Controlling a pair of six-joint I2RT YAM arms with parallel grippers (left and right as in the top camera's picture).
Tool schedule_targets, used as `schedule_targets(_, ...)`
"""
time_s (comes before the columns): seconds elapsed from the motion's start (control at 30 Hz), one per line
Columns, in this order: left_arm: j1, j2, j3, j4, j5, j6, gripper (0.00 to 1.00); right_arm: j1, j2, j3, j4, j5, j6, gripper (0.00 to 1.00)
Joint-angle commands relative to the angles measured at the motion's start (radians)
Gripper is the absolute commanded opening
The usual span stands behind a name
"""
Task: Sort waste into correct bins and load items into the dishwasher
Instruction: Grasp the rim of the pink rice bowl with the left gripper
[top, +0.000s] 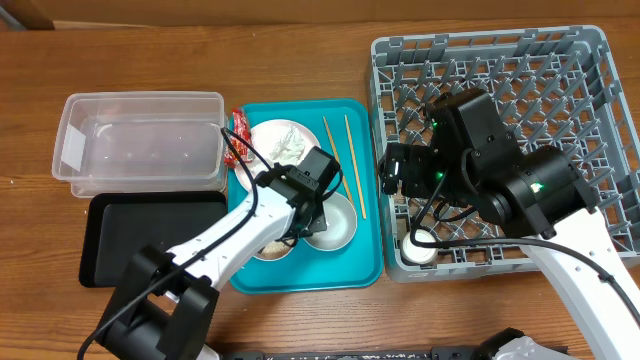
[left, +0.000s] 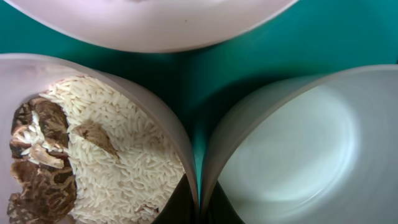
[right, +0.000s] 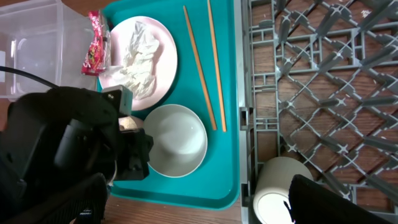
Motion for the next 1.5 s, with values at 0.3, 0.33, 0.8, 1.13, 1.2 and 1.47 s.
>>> schedule_targets(0.3, -0.002, -0.039, 0.021, -0.079, 0.023, -0.003, 0.58, -0.003, -0.006, 0.018, 0.002, 0.000, 0.004, 0.95)
schedule_targets(0.33, -0.005, -0.031, 0.021, -0.081, 0.023, -0.002, 0.65, -0.003, -0.006, 0.018, 0.002, 0.000, 0.004, 0.95)
schedule_targets(0.8, 0.120, -0.095, 0.080, -0.119, 0.105, 0.017, 0.50, -0.003, -0.006, 0.018, -0.005, 0.001, 0.004, 0.95)
schedule_targets(1.13, 0.125, -0.063, 0.058, -0.058, -0.015, -0.019, 0.48, -0.003, -0.005, 0.018, -0.001, 0.000, 0.004, 0.95)
schedule_targets(1.2, 0.124, -0.023, 0.053, -0.047, -0.018, -0.041, 0.45, -0.003, -0.005, 0.018, -0.003, 0.000, 0.004, 0.95)
schedule_targets(1.47, 0.119, 0.039, 0.053, -0.049, 0.061, -0.036, 0.32, -0.003, -0.005, 0.018, -0.005, 0.000, 0.004, 0.95)
